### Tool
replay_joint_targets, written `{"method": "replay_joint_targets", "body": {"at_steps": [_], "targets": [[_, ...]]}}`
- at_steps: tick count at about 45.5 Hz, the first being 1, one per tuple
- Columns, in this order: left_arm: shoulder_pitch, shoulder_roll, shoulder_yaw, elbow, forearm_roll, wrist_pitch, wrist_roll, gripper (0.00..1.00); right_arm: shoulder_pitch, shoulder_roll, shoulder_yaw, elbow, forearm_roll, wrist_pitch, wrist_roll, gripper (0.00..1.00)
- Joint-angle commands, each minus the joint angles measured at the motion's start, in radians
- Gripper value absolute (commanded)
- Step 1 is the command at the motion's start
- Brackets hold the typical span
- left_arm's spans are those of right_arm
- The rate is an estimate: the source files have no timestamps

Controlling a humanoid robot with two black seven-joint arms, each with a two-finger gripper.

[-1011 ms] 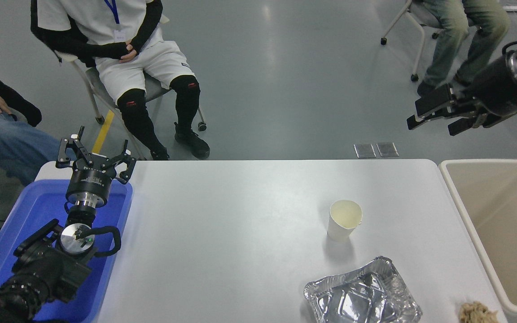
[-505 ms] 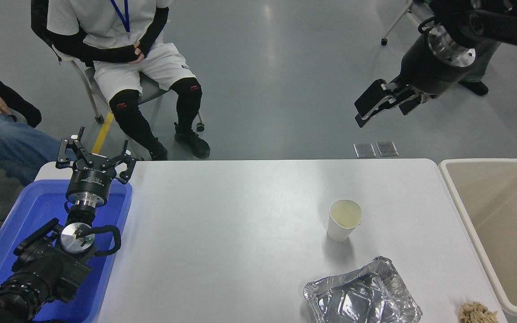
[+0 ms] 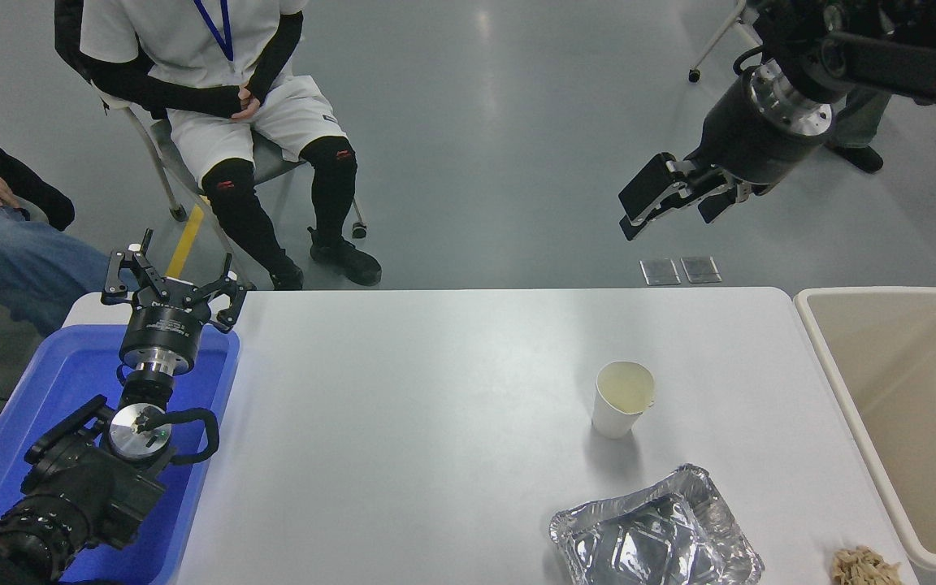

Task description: Pick up paper cup place in dustbin

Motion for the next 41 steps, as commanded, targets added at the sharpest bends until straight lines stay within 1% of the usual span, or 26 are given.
{"method": "replay_joint_targets", "body": {"at_steps": [1,13,20,24,34,36,37,41], "targets": [[0.0,0.0,0.0,0.0,0.0,0.0,0.0,0.99,-0.043,0.003,0.011,-0.009,0.029,0.0,-0.001,1.0],[0.0,0.0,0.0,0.0,0.0,0.002,0.0,0.99,-0.184,-0.002,0.04,-0.011,0.036,0.0,-0.004,1.0],[0.0,0.0,0.0,0.0,0.0,0.0,0.0,0.99,-0.256,-0.003,0.031,-0.028,0.104,0.0,-0.004,0.96],[0.0,0.0,0.0,0.0,0.002,0.0,0.0,0.99,-0.299,-0.017,0.017,-0.032,0.148,0.0,-0.004,0.96],[0.0,0.0,0.0,0.0,0.002,0.0,0.0,0.99,-0.399,-0.036,0.018,-0.058,0.147,-0.211,-0.012,0.96],[0.0,0.0,0.0,0.0,0.002,0.0,0.0,0.99,-0.413,-0.036,0.017,-0.083,0.134,-0.248,-0.015,0.98],[0.0,0.0,0.0,0.0,0.002,0.0,0.0,0.99,-0.422,-0.036,0.017,-0.098,0.133,-0.261,-0.015,1.0],[0.0,0.0,0.0,0.0,0.002,0.0,0.0,0.99,-0.463,-0.034,0.018,-0.157,0.115,-0.273,-0.021,1.0]]}}
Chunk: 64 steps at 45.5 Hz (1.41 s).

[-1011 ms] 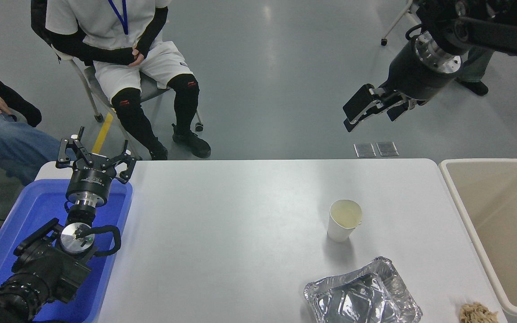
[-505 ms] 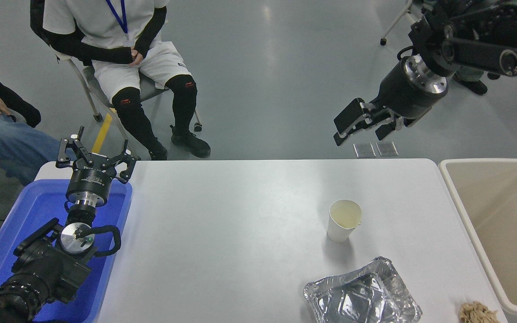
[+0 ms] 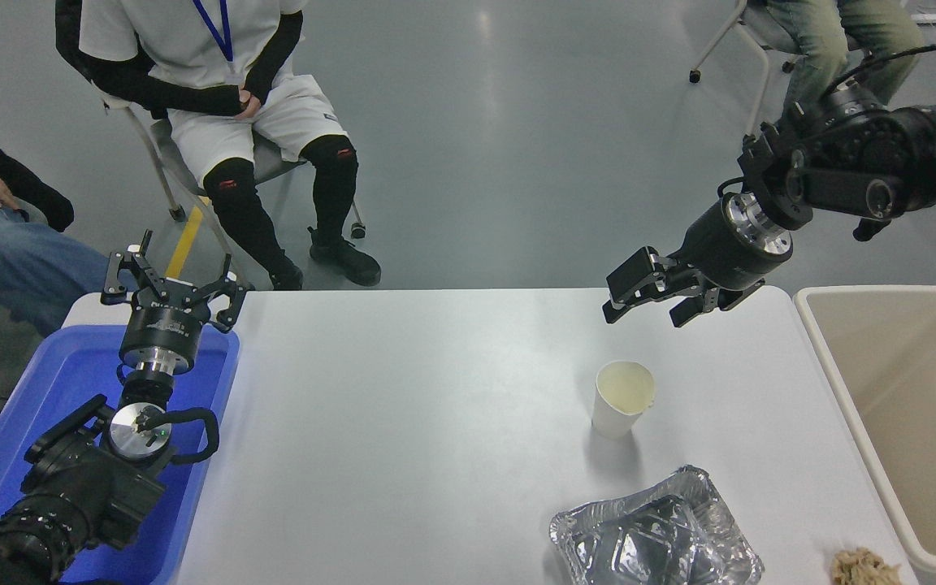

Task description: Pick up paper cup place in dustbin

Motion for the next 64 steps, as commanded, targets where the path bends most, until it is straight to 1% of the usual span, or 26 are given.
{"method": "replay_joint_targets", "body": {"at_steps": [1,4,10,20,28,35,44,56,61,64], "targets": [[0.0,-0.001,0.0,0.0,0.0,0.0,0.0,0.99,-0.113,-0.006,0.001,-0.098,-0.024,-0.119,-0.014,1.0],[0.0,0.0,0.0,0.0,0.0,0.0,0.0,0.99,-0.131,-0.006,0.012,-0.101,-0.037,-0.132,-0.028,1.0],[0.0,0.0,0.0,0.0,0.0,0.0,0.0,0.99,-0.168,-0.006,0.029,-0.098,-0.037,-0.146,-0.074,1.0],[0.0,0.0,0.0,0.0,-0.001,0.0,0.0,0.99,-0.237,-0.001,0.075,-0.104,-0.036,-0.168,-0.127,1.0],[0.0,0.0,0.0,0.0,-0.001,0.0,0.0,0.99,-0.287,0.002,0.098,-0.106,-0.031,-0.226,-0.135,1.0],[0.0,0.0,0.0,0.0,-0.001,0.0,0.0,0.99,-0.307,0.007,0.099,-0.106,-0.031,-0.249,-0.16,1.0],[0.0,0.0,0.0,0.0,-0.001,0.0,0.0,0.99,-0.352,0.016,0.101,-0.107,-0.039,-0.294,-0.178,1.0],[0.0,0.0,0.0,0.002,-0.001,0.0,0.0,0.99,-0.392,0.033,0.102,-0.107,-0.039,-0.34,-0.18,1.0],[0.0,0.0,0.0,0.0,-0.001,0.0,0.0,0.99,-0.43,0.036,0.11,-0.109,-0.037,-0.425,-0.196,1.0],[0.0,0.0,0.0,0.0,-0.001,0.0,0.0,0.99,-0.435,0.036,0.112,-0.109,-0.033,-0.452,-0.203,1.0]]}}
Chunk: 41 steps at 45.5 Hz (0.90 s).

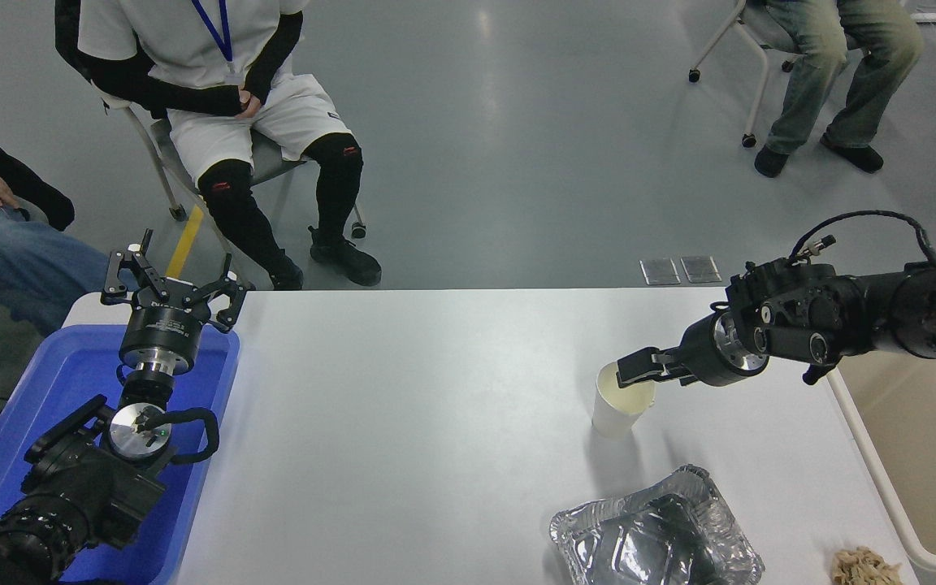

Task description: Pick up paper cup place in dustbin

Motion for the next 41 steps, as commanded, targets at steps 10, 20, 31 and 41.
{"method": "replay_joint_targets", "body": {"at_steps": [10,20,31,41], "targets": [[0.0,0.0,0.0,0.0,0.0,0.0,0.0,0.99,-0.062,0.008,0.008,-0.001,0.014,-0.107,-0.029,1.0],[0.0,0.0,0.0,0.0,0.0,0.002,0.0,0.99,-0.074,0.008,0.022,0.001,0.019,-0.107,-0.042,0.84],[0.0,0.0,0.0,0.0,0.0,0.001,0.0,0.99,-0.072,0.01,0.042,0.002,0.02,-0.105,-0.05,0.46],[0.0,0.0,0.0,0.0,0.0,0.0,0.0,0.99,-0.072,0.008,0.042,0.004,0.013,-0.098,-0.078,0.0]]}}
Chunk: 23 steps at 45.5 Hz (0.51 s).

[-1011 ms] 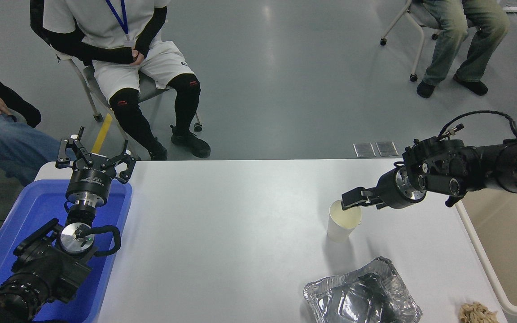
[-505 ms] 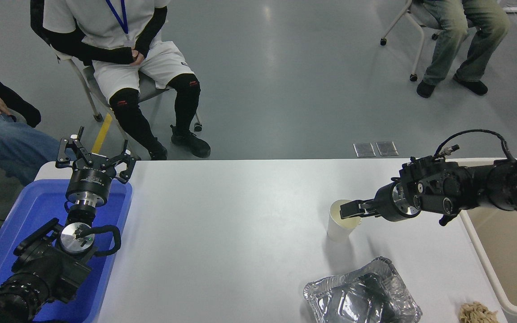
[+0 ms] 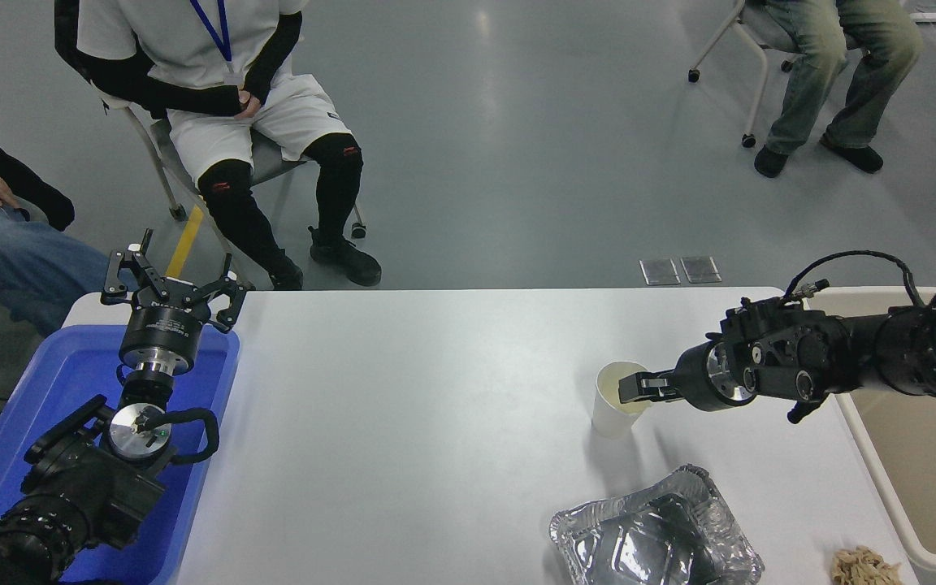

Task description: Pick up paper cup place in dustbin

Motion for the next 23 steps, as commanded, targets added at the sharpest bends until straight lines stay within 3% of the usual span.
{"method": "replay_joint_targets", "body": {"at_steps": [1,16,23], "targets": [[0.0,0.0,0.0,0.001,0.0,-0.001,0.0,0.99,-0.001,-0.001,0.008,0.001,0.002,0.004,-0.023,0.0],[0.0,0.0,0.0,0.0,0.0,-0.001,0.0,0.99,0.011,-0.004,0.011,0.005,0.007,0.007,-0.025,0.0],[0.0,0.0,0.0,0.0,0.0,-0.001,0.0,0.99,0.077,-0.018,0.005,0.021,-0.009,0.092,-0.023,0.0]]}}
